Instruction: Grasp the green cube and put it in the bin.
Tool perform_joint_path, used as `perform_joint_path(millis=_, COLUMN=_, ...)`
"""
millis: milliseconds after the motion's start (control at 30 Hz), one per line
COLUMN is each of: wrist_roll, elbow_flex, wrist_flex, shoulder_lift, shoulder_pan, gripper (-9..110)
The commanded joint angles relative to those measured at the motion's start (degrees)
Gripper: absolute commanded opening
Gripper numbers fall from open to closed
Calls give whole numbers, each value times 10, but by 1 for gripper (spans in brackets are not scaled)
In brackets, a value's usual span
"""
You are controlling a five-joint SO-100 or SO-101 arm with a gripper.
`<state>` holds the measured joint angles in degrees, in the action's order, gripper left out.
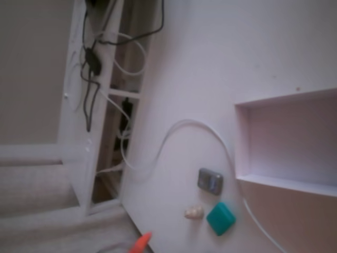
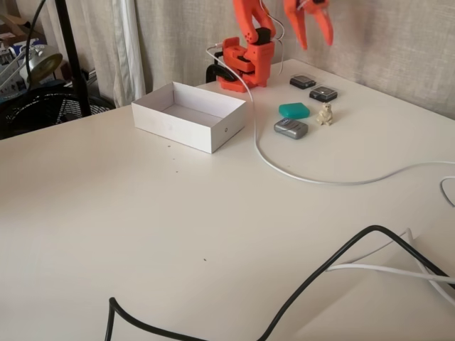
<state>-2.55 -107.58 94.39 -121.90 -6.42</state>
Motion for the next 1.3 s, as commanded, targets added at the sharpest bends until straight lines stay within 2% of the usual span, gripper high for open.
perform_joint_path(millis=0, wrist_roll=-13, elbow_flex=-59, wrist_flex=-110, shoulder_lift=61, shoulder_pan=10, gripper=28)
perform_joint_path(millis=133, wrist_roll=-28, elbow_flex=-112, wrist_flex=-175, shoulder_lift=134, shoulder_pan=18, gripper=28)
perform_joint_path(millis=300, wrist_roll=-49, elbow_flex=-135, wrist_flex=-169, shoulder_lift=162, shoulder_pan=25, gripper=29)
perform_joint_path(millis=700, wrist_roll=-55, elbow_flex=-142, wrist_flex=-120, shoulder_lift=56, shoulder_pan=16, gripper=29)
perform_joint_path(millis=1000, wrist_roll=-49, elbow_flex=-254, wrist_flex=-239, shoulder_lift=47, shoulder_pan=49, gripper=27)
perform_joint_path(millis=1267, wrist_roll=-47, elbow_flex=-281, wrist_flex=-287, shoulder_lift=69, shoulder_pan=71, gripper=28)
